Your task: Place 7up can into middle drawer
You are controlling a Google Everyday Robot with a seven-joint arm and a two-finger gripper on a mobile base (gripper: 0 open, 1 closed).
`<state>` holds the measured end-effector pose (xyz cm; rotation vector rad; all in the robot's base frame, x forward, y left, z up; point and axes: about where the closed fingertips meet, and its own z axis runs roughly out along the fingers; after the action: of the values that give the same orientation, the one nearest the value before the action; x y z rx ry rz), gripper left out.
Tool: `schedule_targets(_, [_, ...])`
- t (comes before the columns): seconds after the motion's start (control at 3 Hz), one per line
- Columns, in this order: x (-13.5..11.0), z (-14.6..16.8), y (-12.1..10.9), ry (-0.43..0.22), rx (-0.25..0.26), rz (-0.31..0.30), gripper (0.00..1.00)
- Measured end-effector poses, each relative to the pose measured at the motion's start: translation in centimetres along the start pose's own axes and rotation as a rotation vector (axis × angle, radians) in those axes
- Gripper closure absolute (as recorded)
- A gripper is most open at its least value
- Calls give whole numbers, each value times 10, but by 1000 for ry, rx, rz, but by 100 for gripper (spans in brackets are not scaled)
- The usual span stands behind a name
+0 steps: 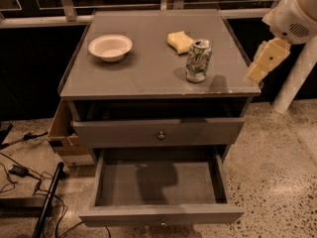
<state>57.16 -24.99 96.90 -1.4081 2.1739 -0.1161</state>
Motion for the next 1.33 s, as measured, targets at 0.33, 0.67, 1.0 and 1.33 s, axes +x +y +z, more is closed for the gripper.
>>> schedule_targets(0.33, [-4,28,-35,-112,12,69,0])
schedule_targets(0.67, [-18,67,-54,-265,-40,154,0])
schedule_targets(1.0, [-18,67,-54,-265,-40,154,0])
schedule_targets(1.33, [-18,78,-46,-280,-68,164,0])
